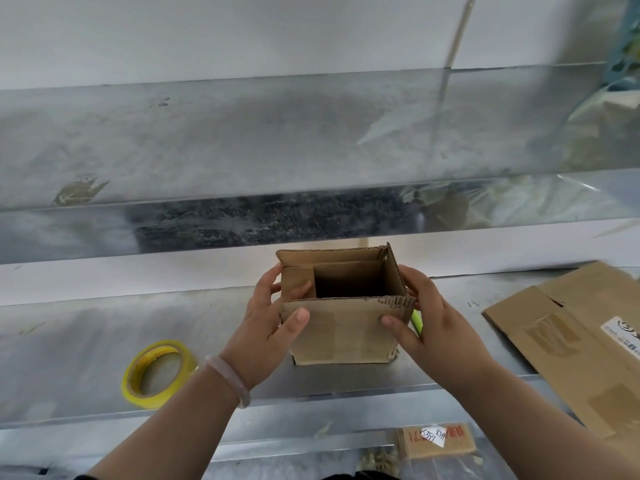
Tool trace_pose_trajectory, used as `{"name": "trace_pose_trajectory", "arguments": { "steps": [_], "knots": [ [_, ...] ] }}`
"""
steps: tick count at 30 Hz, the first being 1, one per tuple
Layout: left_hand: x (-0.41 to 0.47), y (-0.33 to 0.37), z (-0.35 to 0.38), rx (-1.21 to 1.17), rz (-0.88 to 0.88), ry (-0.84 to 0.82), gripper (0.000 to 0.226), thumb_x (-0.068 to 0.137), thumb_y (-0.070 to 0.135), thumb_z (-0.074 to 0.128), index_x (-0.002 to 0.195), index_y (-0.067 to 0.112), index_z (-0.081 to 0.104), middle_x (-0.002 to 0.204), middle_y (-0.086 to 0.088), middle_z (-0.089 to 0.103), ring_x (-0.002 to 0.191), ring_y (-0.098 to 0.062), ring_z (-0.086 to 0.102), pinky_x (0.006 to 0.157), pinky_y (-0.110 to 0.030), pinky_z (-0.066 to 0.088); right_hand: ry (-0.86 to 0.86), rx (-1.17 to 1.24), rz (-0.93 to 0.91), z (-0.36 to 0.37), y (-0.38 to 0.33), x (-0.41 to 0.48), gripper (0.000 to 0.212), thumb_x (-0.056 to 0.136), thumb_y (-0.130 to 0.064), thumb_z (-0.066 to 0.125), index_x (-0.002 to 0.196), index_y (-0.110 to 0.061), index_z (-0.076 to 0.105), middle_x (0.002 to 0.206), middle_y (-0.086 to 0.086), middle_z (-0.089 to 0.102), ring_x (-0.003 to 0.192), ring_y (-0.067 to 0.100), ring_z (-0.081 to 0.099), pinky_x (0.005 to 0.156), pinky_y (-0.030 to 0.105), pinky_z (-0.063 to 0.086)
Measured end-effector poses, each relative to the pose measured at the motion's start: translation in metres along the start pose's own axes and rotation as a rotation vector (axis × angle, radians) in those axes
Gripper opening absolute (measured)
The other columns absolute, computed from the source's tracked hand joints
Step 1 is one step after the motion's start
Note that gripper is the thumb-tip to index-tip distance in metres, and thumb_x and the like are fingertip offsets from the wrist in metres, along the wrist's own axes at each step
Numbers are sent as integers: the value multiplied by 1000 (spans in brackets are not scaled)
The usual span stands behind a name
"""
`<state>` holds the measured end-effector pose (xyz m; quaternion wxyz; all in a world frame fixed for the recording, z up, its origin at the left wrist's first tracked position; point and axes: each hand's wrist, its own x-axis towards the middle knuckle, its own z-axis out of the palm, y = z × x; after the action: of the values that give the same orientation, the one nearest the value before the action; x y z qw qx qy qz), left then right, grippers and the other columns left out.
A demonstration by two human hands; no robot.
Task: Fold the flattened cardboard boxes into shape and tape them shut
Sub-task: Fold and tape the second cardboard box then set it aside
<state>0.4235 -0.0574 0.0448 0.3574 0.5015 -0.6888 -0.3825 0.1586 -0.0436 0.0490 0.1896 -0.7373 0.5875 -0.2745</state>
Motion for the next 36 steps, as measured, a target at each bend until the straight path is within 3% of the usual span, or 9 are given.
{"name": "trace_pose_trajectory", "arguments": {
  "steps": [5,7,9,13,17,24,29,32,36],
  "knots": [
    [-3,5,11,-85,-87,35,88,72,85,40,143,34,34,127,48,37,130,9,32,109,-21,33,-14,33,4,-5,7,-4,73,86,-60,53,147,-45,17,138,-9,53,117,14,58,90,43,55],
    [-2,11,17,-95,-112,81,73,76,85,30,132,39,46,132,41,27,125,19,28,102,-6,27,-14,83,5,-9,12,-2,73,85,-58,57,146,-44,20,139,-13,51,119,10,56,93,42,55],
    [1,25,25,-151,-195,102,49,90,72,20,126,48,43,131,33,27,119,23,29,104,-10,25,-24,141,11,-16,17,-3,69,85,-61,54,144,-44,23,140,-15,49,123,6,52,95,42,53],
    [11,46,43,-307,-333,144,28,97,46,37,123,40,46,122,15,42,111,2,46,94,-21,43,-24,226,58,-37,24,0,52,86,-68,31,131,-42,33,133,-11,52,117,4,54,91,39,53],
    [18,58,55,-228,-392,94,46,98,12,44,135,39,47,130,14,31,121,-9,39,110,-39,36,0,335,144,-59,30,19,13,100,-38,42,112,-41,40,116,-6,55,100,0,54,74,19,43],
    [24,76,71,-147,-420,61,62,92,2,44,140,42,41,130,10,32,116,-14,45,92,-27,42,-290,221,118,-96,44,37,45,93,-21,46,129,-47,39,119,-9,44,96,7,54,79,29,50],
    [24,78,74,-93,-455,17,73,80,16,60,143,43,35,141,14,20,130,-17,35,99,-30,42,-439,-41,-26,-102,39,48,62,94,-34,48,149,-47,23,150,-9,31,127,15,43,107,39,39],
    [24,71,76,45,-418,-18,70,90,21,65,146,42,29,149,14,8,139,-15,22,108,-27,32,-469,-74,-56,-94,44,42,65,94,-52,52,149,-48,18,151,-9,37,134,16,39,108,39,37],
    [14,63,72,54,-350,-102,95,61,91,47,142,44,35,153,23,-4,139,-6,14,116,-34,25,-568,207,33,-92,64,31,73,72,-84,44,138,-53,38,157,-28,17,143,4,24,116,39,29]
  ]
}}
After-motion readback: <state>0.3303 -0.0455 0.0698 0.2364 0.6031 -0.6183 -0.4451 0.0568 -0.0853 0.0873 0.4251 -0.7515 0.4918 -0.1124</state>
